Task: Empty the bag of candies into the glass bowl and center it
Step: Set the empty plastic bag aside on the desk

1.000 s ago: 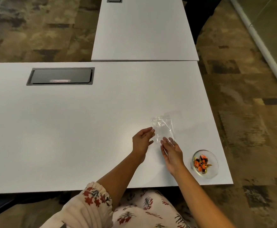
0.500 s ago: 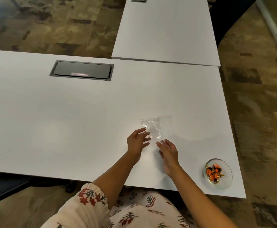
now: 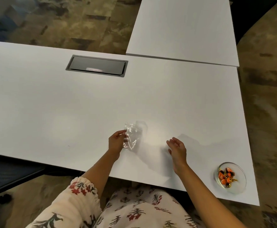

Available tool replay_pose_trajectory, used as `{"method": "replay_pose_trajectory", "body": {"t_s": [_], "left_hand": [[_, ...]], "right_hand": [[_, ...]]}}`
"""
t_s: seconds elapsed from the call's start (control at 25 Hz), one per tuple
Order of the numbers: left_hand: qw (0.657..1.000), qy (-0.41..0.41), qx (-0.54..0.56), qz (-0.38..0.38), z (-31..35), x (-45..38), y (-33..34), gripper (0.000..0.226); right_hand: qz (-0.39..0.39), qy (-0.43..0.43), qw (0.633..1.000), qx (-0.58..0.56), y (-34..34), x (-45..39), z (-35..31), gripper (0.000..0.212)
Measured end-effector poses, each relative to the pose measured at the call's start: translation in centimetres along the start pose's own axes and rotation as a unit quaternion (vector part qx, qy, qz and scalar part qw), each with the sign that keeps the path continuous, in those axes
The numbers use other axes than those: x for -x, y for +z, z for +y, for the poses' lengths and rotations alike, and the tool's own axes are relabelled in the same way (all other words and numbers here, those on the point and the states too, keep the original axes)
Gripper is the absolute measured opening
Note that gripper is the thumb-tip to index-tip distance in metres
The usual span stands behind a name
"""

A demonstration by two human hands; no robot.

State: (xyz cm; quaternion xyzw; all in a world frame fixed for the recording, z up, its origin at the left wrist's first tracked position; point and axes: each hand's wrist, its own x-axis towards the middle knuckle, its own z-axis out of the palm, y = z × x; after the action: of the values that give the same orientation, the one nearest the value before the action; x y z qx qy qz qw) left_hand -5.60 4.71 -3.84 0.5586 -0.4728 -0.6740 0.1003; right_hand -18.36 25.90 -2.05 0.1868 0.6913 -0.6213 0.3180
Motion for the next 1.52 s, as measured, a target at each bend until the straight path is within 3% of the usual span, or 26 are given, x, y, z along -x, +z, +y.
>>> {"method": "replay_pose_trajectory", "body": {"t_s": [0.48,0.64,0.76,0.88,1.04,1.28,1.52], "left_hand": [[0.985,-0.022,-0.07,0.153,-0.8,-2.9,-5.4,0.029],[0.963,-0.005,-0.177,0.205,0.1,-2.1,-4.2,0.037],[0.926,0.073,-0.292,0.228,0.0,-1.4,-2.8,0.033],[0.911,0.19,-0.325,0.17,0.3,-0.7,-0.3,0.026],[0.907,0.267,-0.317,0.073,1.0,0.3,4.4,0.027],[0.894,0.325,-0.306,-0.035,1.0,2.6,11.6,0.027],[0.902,0.319,-0.264,-0.121,0.1,5.7,17.7,0.026]], "right_hand": [[0.002,0.012,1.0,-0.01,-0.7,-0.1,0.8,0.032],[0.0,0.01,1.0,-0.01,-0.7,-0.1,0.8,0.034],[0.008,0.001,1.0,-0.007,-0.9,-0.1,1.0,0.034],[0.026,-0.012,1.0,-0.002,-1.6,-0.2,1.0,0.029],[0.056,-0.028,0.998,-0.005,-2.9,-0.4,0.7,0.026],[0.125,-0.079,0.989,-0.017,-6.4,-0.5,0.1,0.015],[0.206,-0.136,0.969,-0.011,-10.8,-0.8,-0.3,0.022]]}}
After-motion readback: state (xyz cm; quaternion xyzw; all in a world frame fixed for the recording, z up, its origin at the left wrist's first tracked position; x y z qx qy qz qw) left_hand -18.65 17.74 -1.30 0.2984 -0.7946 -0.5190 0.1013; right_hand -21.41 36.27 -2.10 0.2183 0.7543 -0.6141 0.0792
